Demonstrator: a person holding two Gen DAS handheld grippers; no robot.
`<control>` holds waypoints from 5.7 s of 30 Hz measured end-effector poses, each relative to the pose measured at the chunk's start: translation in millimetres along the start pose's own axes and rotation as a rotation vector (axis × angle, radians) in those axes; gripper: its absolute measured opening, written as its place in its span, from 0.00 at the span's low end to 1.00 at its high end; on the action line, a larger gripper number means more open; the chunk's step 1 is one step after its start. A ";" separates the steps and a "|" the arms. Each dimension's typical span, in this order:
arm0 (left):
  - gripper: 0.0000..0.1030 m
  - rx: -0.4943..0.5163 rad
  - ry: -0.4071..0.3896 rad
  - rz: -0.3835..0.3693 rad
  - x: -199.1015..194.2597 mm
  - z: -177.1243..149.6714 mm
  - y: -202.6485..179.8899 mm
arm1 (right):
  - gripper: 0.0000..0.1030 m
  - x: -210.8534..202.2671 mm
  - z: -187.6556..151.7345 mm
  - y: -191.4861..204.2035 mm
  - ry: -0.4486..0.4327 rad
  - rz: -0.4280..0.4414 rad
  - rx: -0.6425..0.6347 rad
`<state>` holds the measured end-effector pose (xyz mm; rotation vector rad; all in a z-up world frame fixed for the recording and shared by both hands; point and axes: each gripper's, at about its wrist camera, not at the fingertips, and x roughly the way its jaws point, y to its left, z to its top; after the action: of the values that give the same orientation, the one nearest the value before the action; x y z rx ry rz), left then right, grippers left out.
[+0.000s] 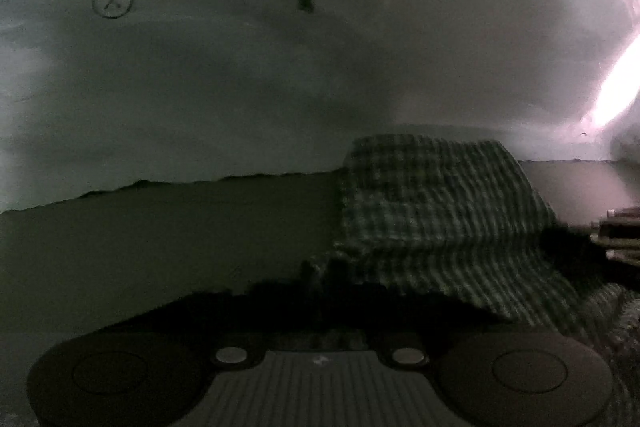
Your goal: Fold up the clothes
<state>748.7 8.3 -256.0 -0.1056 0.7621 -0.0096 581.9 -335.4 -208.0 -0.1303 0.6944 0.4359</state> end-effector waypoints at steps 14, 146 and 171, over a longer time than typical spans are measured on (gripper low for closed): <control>0.28 -0.125 -0.052 0.149 11.6 13.7 24.3 | 0.10 76.0 49.8 46.5 0.015 -0.142 -0.021; 0.87 -0.770 -0.022 0.496 -426.6 -316.2 51.3 | 1.00 -221.6 -218.1 165.4 0.064 -0.257 0.217; 0.94 -0.984 -0.071 0.527 -334.4 -275.1 319.2 | 1.00 -180.3 -203.7 183.1 -0.032 -0.810 0.646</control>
<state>307.5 316.1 -254.9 -0.8303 0.6476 0.8719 259.7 -285.1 -242.6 0.2077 0.6618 -0.5655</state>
